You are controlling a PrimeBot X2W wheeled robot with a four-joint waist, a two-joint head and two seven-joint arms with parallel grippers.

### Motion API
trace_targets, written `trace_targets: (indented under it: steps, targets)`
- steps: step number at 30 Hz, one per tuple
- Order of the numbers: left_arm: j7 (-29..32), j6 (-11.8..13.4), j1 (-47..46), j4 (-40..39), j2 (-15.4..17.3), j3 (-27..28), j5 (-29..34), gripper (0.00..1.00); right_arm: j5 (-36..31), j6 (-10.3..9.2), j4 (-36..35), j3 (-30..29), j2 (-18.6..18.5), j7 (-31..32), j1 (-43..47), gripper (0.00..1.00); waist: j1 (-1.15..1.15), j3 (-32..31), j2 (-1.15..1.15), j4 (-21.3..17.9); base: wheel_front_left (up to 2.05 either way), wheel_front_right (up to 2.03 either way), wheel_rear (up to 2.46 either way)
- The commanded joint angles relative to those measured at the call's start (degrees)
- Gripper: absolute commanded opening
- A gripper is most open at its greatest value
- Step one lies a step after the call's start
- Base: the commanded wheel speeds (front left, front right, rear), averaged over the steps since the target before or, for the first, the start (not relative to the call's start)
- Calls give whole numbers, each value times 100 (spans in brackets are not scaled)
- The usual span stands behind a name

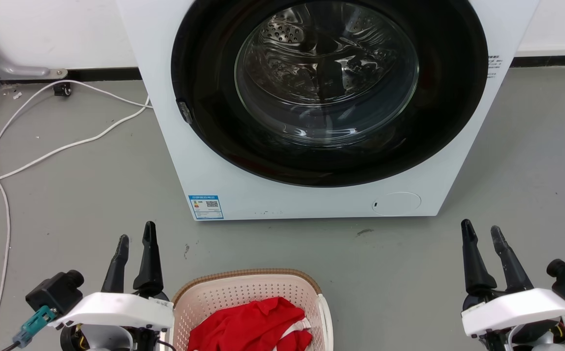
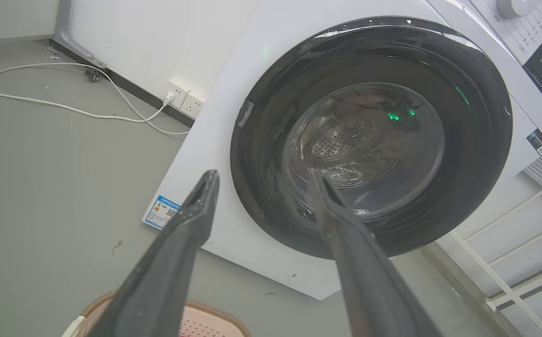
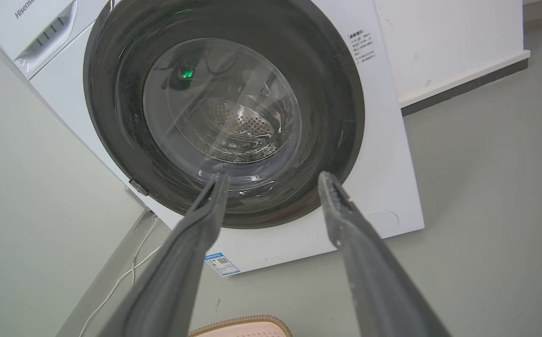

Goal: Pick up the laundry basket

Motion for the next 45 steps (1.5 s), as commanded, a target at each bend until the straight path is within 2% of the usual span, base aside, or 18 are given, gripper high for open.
trace_targets:
  steps: [1,29,45]
  targets:
    - [-70,27,14,-77,19,-8,232,100,-244,1,-88,21,-18,-69,23,100,0,2,0,-1,0,0,0]
    - [-476,170,151,-20,21,-53,1927,100,-2138,1,-206,112,-22,-472,195,100,0,39,0,-1,0,0,0]
    - [-663,217,226,-17,22,-81,2688,100,-2956,1,-226,171,-24,-659,271,100,0,30,0,14,0,0,0]
